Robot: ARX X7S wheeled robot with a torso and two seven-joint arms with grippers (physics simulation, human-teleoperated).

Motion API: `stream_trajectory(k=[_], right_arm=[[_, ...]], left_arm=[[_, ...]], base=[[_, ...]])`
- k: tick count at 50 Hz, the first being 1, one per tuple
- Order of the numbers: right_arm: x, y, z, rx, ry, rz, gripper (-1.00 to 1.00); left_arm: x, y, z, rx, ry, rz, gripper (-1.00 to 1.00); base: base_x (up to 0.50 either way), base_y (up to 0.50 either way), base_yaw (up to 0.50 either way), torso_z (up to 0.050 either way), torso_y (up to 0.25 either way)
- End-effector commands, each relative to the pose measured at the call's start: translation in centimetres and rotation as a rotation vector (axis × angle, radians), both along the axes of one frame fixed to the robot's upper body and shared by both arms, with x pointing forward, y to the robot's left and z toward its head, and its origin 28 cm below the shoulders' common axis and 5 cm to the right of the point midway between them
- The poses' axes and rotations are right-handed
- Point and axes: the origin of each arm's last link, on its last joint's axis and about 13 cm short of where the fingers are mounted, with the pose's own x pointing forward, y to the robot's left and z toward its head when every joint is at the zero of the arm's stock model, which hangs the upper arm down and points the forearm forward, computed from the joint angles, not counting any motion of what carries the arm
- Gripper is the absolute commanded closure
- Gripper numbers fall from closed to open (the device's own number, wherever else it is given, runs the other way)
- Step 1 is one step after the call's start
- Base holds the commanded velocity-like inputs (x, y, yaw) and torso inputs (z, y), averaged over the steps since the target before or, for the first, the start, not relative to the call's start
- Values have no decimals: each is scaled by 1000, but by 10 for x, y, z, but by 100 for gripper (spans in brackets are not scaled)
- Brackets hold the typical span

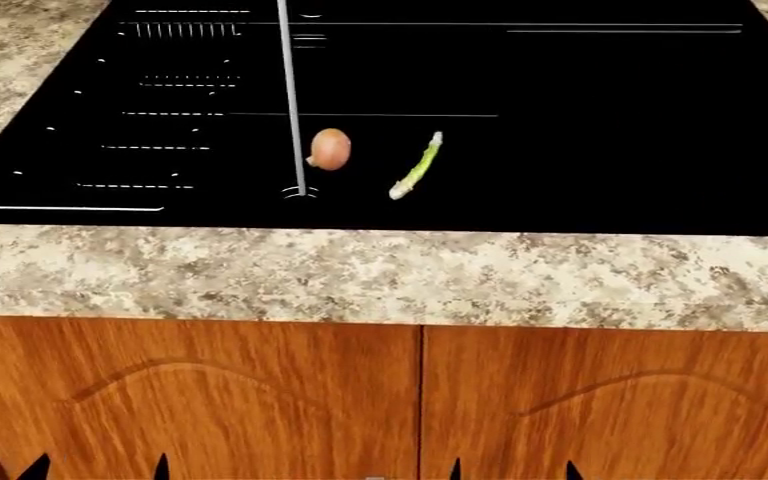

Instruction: Pick the broccolis and asparaguss from the sink and place them in one bowl. Place the onion in the other bowl. Then turn off the sink faucet.

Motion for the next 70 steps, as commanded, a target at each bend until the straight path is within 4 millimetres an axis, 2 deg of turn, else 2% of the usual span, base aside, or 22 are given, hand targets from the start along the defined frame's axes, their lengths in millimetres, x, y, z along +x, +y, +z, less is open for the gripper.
stream_trajectory(k=[1,15,49,55,56,57,66,68,69,70], right_arm=[[0,-1,0,-3,3,-9,-100],[0,-1,0,-7,1,-19,-100],[0,0,0,-7,7,-16,-100],[0,0,0,-9,8,-19,-100],[3,4,-3,-166,64,-20,-100],[0,0,0,-9,7,-19,-100],[1,1,5,-27,-5,-14,-100],[4,0,14,-37,-15,-12,-100],[10,-1,30,-63,-34,-9,-100],[11,-2,34,-69,-36,-11,-100]], left_arm=[[0,-1,-1,13,3,5,-100],[-4,2,3,13,-62,-8,-100],[-4,0,3,16,-85,9,-100],[-4,1,3,22,-82,18,-100],[-3,0,1,95,-108,13,-100],[-4,3,3,22,-76,21,-100],[-7,7,10,19,-109,49,-100],[-3,7,19,18,-131,49,-100],[0,8,33,4,-139,57,-100],[1,8,37,6,-138,54,-100]], base=[[0,0,0,0,0],[0,0,0,2,0],[0,0,0,50,0],[0,0,0,7,0],[0,0,0,0,0],[0,0,0,0,0],[0,0,0,0,0],[0,0,0,0,0],[0,0,0,0,0],[0,0,0,0,0]])
